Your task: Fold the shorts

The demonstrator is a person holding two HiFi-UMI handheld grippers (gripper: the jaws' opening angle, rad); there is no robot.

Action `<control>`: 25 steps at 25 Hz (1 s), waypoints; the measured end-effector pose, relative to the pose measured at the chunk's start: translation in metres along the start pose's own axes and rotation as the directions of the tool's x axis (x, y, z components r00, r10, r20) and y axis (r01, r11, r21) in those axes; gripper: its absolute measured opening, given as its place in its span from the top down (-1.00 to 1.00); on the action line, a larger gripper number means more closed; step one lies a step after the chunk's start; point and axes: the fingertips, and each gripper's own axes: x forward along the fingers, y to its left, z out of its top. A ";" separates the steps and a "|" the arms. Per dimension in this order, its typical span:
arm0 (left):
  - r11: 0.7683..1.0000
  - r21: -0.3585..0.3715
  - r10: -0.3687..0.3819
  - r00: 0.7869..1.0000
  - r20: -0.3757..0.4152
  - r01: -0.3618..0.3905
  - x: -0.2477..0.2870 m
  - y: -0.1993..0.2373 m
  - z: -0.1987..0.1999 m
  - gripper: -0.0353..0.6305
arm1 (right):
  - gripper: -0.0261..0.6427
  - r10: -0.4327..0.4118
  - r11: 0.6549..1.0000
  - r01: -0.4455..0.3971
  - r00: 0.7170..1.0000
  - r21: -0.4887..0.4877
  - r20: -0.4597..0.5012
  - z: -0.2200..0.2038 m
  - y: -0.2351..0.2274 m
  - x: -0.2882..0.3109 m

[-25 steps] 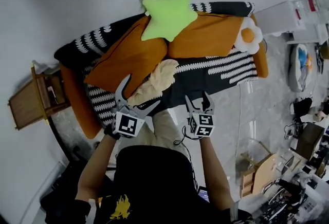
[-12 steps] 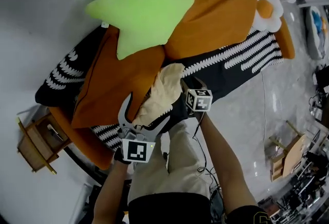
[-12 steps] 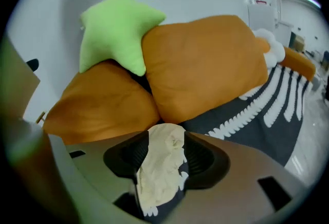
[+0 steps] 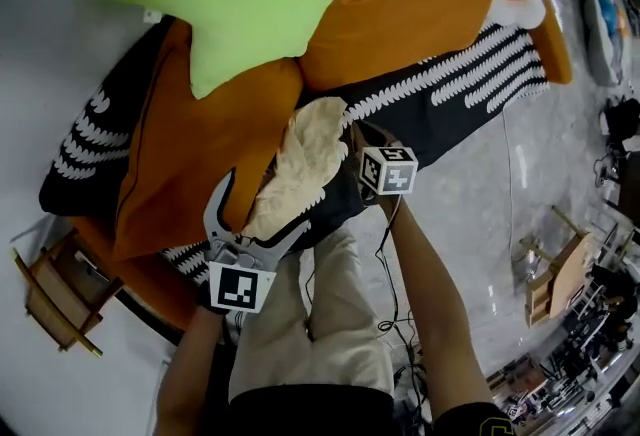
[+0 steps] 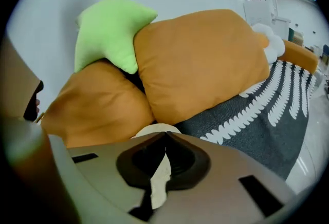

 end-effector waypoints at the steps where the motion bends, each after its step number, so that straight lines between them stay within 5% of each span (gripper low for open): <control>1: 1.000 0.000 -0.008 1.000 0.006 0.008 0.001 -0.003 0.002 -0.85 | 0.87 0.015 1.000 -0.015 1.000 -0.002 -0.007 0.001 -0.002 -0.008; 8: 0.999 0.008 -0.042 0.999 0.015 0.042 0.005 -0.016 0.002 -0.85 | 0.55 0.034 0.999 -0.032 0.998 0.035 -0.059 -0.018 0.008 0.037; 11: 0.999 0.005 -0.048 0.999 0.000 0.048 0.002 -0.024 -0.008 -0.85 | 0.86 0.011 1.000 -0.010 0.998 0.009 -0.067 -0.026 0.014 0.044; 13: 0.999 0.013 -0.040 0.999 -0.005 0.040 0.000 -0.024 -0.011 -0.85 | 0.86 0.023 1.000 -0.023 0.999 -0.003 -0.042 -0.017 0.013 0.031; 18: 0.999 -0.034 -0.022 0.999 0.034 0.023 -0.001 -0.015 0.007 -0.85 | 0.87 0.074 0.990 -0.060 0.991 -0.126 0.109 0.060 0.004 -0.074; 21: 0.999 -0.021 -0.024 0.998 0.065 0.026 0.007 -0.011 0.027 -0.85 | 0.87 0.031 0.973 0.020 0.975 -0.231 0.219 0.115 -0.009 -0.153; 25: 0.999 0.040 -0.030 0.995 0.094 0.026 0.019 -0.002 0.048 -0.85 | 0.87 -0.066 0.965 0.159 0.918 -0.209 0.391 0.161 -0.016 -0.234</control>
